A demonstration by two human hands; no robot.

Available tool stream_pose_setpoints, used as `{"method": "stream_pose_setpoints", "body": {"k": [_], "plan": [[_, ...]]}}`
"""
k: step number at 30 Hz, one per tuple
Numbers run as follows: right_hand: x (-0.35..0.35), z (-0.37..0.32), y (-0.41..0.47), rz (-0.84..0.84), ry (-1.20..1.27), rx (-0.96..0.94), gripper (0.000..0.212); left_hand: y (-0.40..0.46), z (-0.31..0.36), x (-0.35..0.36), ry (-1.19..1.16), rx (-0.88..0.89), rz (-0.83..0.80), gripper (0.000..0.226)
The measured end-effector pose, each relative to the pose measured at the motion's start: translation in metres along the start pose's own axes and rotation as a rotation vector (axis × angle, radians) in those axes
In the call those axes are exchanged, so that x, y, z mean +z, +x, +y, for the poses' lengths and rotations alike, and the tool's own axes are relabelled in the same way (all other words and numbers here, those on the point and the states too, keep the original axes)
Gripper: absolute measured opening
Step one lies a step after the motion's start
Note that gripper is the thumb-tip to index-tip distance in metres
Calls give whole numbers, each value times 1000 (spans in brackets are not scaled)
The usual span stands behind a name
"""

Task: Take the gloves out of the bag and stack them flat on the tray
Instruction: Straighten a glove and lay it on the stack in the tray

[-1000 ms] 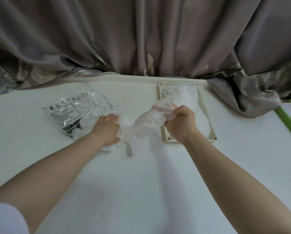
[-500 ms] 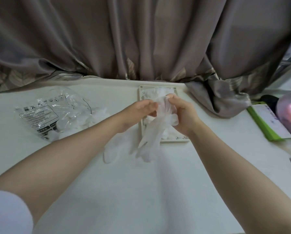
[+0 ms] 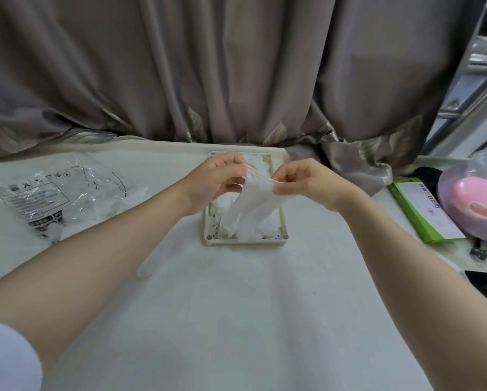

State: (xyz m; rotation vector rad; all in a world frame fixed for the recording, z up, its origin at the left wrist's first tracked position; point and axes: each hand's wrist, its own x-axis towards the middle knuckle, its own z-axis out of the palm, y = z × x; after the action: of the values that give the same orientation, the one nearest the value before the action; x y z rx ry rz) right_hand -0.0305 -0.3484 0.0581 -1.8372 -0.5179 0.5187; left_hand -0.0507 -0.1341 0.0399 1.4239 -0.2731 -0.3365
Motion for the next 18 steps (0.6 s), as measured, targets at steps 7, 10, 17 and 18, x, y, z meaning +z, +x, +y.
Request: {"method": "stream_pose_setpoints", "body": {"k": [7, 10, 17, 18], "plan": [[-23, -10, -5, -195, 183, -85, 26, 0, 12, 9, -260, -64, -69, 10], [-31, -8, -6, -281, 164, -69, 27, 2, 16, 8, 38, -71, -61, 7], [-20, 0, 1, 196, -457, -129, 32, 11, 27, 13, 1041, 166, -5, 50], [-16, 2, 3, 259, -535, -149, 33, 13, 28, 14, 1068, 177, 20, 43]]}}
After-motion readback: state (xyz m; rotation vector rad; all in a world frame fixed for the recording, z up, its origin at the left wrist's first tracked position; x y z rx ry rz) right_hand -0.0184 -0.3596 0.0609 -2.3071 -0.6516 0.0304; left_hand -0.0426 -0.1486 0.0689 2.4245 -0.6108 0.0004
